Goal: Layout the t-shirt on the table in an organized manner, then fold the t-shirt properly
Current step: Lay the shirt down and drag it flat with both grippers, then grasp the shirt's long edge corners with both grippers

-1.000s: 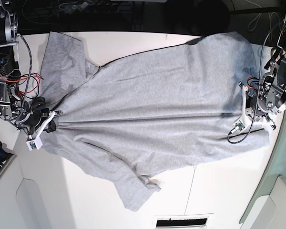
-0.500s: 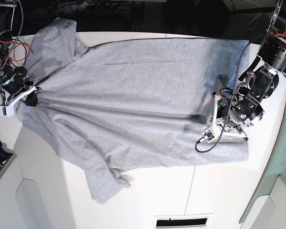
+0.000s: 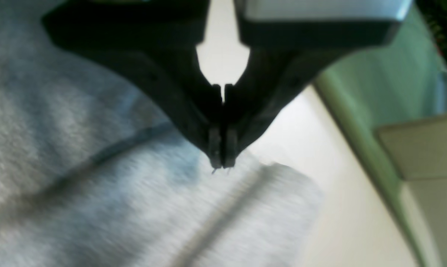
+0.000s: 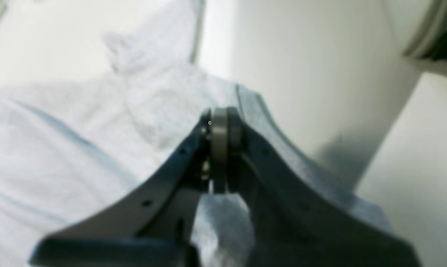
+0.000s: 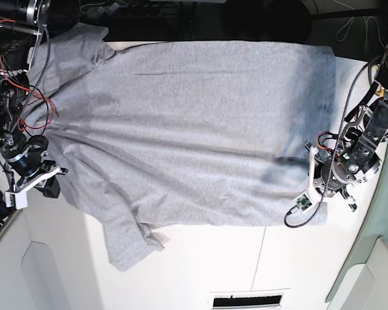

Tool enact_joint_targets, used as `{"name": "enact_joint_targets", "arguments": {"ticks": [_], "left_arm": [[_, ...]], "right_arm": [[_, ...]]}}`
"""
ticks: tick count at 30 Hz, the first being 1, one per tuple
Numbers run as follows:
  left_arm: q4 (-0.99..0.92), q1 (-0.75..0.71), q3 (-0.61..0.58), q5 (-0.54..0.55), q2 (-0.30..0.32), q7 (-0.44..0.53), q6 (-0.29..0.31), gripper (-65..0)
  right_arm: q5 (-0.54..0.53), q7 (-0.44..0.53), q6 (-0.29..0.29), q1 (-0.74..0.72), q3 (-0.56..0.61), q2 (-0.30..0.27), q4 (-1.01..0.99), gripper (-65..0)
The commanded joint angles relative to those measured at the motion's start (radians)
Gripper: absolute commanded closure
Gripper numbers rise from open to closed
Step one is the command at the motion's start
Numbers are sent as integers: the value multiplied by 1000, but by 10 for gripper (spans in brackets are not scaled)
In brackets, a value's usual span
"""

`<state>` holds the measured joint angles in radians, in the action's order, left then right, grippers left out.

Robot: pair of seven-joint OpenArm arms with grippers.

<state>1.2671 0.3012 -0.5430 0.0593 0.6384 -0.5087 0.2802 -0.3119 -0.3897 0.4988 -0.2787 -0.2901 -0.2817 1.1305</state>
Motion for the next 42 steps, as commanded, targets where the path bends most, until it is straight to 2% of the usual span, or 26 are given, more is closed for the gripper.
{"name": "enact_joint_targets", "arguments": {"ticks": [1,3,7,10,15,20,27,31,33,36,38,40,42], "left_arm": [[-38,44,10,-8,-4,35,-11,0],[-153,85,10,-7,-52,68,-11,0],[-396,168,10,20,-147,85,-10,0],[-546,203,10,23,-185,88,-7,0],[-629,216,10,8,-178,106,-6,0],[-629,216,10,8,-161,79,0,0],[-629,211,10,8,-137,55,0,0],[-618,220,10,14,-137,56,0,0],[-584,227,10,35,-134,46,0,0],[-475,229,10,131,-108,-6,1,-13],[-378,227,10,218,-75,-63,12,-73],[-285,225,11,310,-29,-111,56,-125],[-195,212,32,401,21,-145,105,-143]], "right_arm": [[16,31,2,-60,14,7,-14,0],[76,66,-6,-121,55,29,-102,0],[207,158,-9,-227,157,35,-301,0],[309,163,-26,-279,229,34,-428,0],[346,168,-136,-291,274,-8,-512,0],[345,189,-144,-291,273,-89,-527,0],[287,189,-134,-286,273,-175,-527,0],[193,189,-88,-287,272,-200,-507,0],[141,186,-83,-285,263,-206,-480,0],[73,130,-75,-268,216,-212,-414,0],[9,57,-55,-232,167,-221,-341,0],[-53,-19,-32,-177,98,-222,-254,0],[-119,-87,-5,-109,24,-222,-159,0]]}}
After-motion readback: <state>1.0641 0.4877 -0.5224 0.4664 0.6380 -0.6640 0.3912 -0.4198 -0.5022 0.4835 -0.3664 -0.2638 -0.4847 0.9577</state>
